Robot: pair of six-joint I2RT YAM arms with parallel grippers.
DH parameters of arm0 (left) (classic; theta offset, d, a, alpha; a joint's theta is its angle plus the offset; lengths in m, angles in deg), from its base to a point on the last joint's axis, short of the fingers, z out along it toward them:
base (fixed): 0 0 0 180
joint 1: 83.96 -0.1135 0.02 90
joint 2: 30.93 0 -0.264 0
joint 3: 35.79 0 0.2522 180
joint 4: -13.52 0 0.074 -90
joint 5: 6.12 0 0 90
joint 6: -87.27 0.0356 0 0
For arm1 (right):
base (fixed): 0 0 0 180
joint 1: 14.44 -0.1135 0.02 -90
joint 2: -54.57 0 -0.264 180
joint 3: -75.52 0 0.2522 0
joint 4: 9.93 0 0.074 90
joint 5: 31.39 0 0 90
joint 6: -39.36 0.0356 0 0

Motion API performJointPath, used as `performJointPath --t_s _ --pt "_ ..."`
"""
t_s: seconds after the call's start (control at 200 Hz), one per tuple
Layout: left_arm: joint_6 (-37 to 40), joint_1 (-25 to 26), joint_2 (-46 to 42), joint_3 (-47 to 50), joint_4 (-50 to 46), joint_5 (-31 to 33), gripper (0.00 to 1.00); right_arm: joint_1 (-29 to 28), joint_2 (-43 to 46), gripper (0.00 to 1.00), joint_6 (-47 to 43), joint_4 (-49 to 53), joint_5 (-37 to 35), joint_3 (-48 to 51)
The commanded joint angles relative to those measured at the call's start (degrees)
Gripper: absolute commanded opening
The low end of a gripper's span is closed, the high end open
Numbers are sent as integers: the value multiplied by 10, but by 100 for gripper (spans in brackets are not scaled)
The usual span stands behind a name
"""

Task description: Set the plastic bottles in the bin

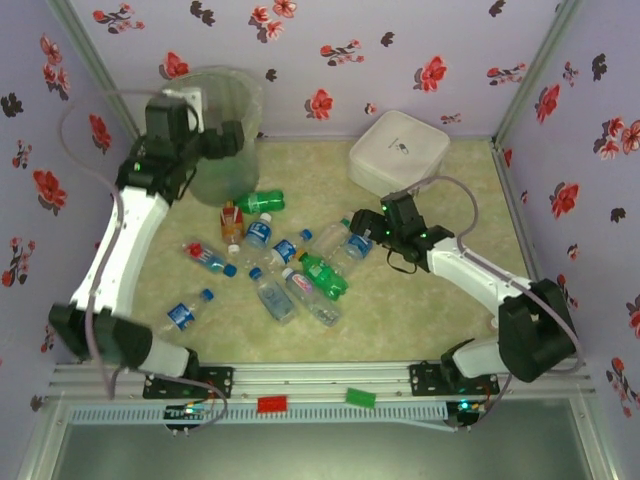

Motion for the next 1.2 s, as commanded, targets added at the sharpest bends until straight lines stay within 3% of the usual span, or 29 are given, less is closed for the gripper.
performJointPath --t_s 0.0,0.16,0.395,0.66,1.195 --pt "-72 27 -73 161 131 -20 100 0 -35 100 28 -27 24 -24" --pt "-180 85 -175 380 277 -50 100 0 -88 99 43 -36 35 -46" --pt "-241 174 -187 501 333 -34 100 -3 -145 100 68 -63 34 -63" --pt "-286 235 -108 512 380 -4 100 -18 -169 98 82 -36 6 -67" --pt "-274 251 -63 490 372 6 100 -19 -151 83 106 -59 2 1"
